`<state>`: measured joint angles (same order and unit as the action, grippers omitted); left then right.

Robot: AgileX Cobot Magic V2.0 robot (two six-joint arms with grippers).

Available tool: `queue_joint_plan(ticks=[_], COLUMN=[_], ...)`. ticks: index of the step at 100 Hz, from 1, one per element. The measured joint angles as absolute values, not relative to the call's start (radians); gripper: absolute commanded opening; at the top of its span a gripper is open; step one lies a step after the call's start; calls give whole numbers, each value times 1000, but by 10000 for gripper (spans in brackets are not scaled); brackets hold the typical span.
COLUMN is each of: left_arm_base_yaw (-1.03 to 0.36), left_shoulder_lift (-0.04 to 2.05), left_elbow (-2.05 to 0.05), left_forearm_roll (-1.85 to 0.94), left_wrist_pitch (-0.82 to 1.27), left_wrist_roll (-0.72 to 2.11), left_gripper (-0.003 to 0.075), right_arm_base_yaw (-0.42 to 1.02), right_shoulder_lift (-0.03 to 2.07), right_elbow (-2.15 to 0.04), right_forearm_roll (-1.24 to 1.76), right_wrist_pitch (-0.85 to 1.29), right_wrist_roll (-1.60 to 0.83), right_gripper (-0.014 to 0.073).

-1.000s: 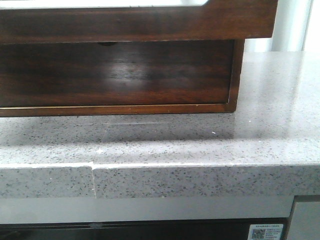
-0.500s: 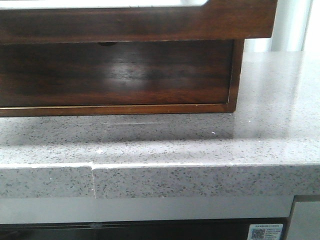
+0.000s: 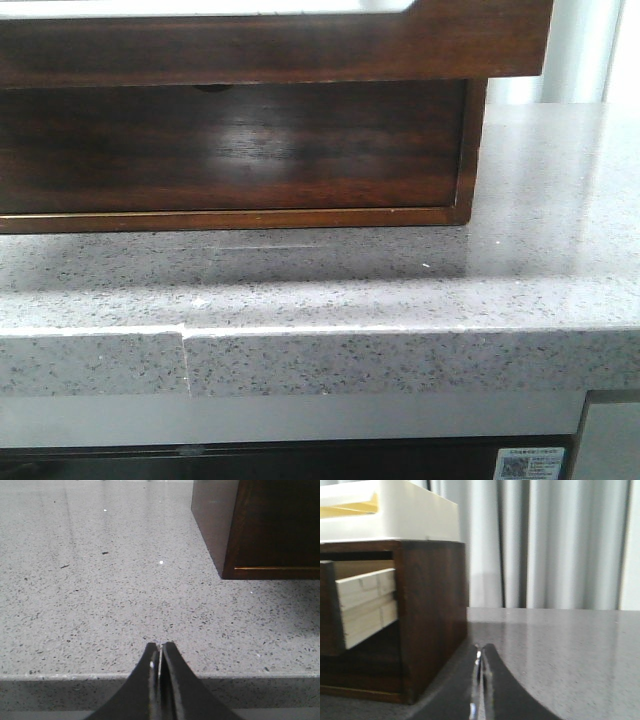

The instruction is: Put scissors in drawer with both arms

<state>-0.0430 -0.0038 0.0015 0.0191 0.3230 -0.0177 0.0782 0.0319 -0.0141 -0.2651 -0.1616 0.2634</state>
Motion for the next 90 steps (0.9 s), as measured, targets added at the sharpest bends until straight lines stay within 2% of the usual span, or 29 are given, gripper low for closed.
queue_joint_plan(ticks=[30, 90], left_arm_base_yaw=[-43, -43], left_shoulder_lift=[-4, -4], left_elbow=[2, 2], left_forearm_roll=[19, 19], left_wrist_pitch=[323, 323], left_wrist_roll=[-18, -18], left_gripper=[-22, -22], right_arm_base_yaw=[17, -57], right_shoulder_lift=[-5, -10], right_elbow=[10, 10], right_forearm_roll=[-170, -62], right_wrist_pitch=[79, 279], right_wrist_roll=[173, 78], right_gripper=[-41, -41])
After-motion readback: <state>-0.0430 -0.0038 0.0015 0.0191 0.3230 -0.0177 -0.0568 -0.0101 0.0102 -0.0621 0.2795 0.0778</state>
